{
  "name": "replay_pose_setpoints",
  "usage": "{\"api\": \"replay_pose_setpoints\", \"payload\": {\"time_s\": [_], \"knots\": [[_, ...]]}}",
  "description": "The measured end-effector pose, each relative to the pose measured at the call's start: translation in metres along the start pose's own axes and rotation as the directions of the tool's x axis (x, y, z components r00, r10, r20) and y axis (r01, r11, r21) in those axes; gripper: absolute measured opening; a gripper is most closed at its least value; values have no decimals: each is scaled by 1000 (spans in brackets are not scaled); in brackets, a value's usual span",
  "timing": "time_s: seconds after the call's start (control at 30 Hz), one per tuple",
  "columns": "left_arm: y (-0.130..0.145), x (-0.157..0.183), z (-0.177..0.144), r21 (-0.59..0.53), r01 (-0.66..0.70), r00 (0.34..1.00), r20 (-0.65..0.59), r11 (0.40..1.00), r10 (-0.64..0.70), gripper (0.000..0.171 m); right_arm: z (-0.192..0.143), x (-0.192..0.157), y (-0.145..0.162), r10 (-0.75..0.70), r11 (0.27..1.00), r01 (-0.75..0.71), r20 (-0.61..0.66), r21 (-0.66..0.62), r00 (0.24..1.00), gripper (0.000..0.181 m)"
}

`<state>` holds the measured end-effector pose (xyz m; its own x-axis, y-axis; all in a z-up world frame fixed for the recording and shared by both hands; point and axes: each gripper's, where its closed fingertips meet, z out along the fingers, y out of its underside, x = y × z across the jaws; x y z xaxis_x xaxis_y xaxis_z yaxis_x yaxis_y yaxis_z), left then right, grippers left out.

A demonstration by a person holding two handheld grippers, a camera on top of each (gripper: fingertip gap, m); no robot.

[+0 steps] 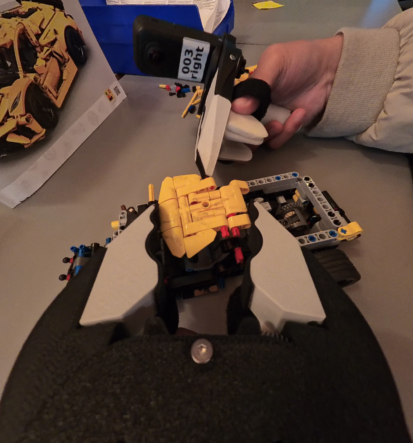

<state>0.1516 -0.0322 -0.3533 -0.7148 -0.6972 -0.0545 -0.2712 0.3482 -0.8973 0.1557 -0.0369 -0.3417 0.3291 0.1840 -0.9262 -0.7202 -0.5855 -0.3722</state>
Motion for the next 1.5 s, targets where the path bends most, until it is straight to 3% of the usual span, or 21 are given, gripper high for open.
{"api": "replay_pose_setpoints", "payload": {"time_s": [0.5,1.0,1.5], "knots": [[-4,-7,10,28,43,997,55,999,-44,74,-12,4,-10,39,997,-39,11,60,999,0],[-6,-13,17,56,75,993,87,996,-80,71,-23,6,-15,-26,997,34,-105,74,994,1],[-8,-13,24,50,123,988,83,991,-126,71,-31,6,-13,9,996,-3,-66,93,998,1]]}}
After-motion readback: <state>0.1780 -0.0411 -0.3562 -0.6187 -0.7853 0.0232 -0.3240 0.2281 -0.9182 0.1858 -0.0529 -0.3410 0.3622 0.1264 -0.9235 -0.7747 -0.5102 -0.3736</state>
